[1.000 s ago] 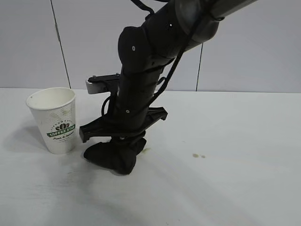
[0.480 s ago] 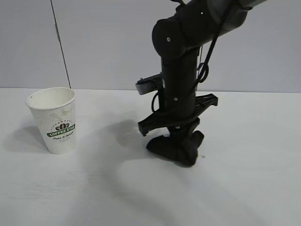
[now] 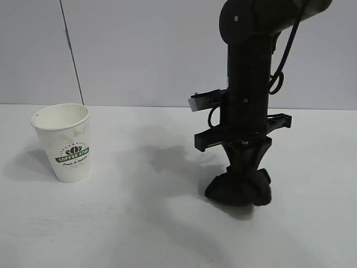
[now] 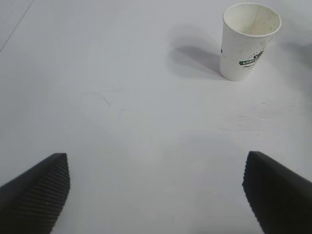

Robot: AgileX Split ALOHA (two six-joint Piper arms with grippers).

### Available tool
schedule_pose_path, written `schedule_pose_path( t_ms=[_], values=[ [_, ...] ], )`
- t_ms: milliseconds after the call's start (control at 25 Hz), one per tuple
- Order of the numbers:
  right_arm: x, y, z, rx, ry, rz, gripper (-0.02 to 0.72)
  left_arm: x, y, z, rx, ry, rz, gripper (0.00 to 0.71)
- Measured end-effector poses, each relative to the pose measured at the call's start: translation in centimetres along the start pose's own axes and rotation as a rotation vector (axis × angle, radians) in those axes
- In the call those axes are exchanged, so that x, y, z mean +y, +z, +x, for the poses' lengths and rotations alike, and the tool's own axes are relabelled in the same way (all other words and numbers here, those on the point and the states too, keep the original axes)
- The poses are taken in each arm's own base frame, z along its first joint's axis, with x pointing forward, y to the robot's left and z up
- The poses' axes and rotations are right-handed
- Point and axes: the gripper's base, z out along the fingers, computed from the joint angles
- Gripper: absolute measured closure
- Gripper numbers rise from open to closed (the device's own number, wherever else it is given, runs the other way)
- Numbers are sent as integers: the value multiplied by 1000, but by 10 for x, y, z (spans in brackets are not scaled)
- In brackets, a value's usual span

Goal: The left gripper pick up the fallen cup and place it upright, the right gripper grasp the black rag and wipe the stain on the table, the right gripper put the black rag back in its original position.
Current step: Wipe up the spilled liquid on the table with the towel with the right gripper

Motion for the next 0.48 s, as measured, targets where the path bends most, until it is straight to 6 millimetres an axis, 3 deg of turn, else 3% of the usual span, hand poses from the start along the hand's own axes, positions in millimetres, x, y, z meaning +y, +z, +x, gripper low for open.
schedule_pose_path(
  t_ms=[160,320,480],
  values=[
    [19,3,-15,-160,22,-87,633,0,0,0,0,0,0,16],
    [38,3,-24,-265,-25,-67,633,0,0,0,0,0,0,16],
    [32,4,-23,-256,-65,66,633,0,0,0,0,0,0,16]
  ],
)
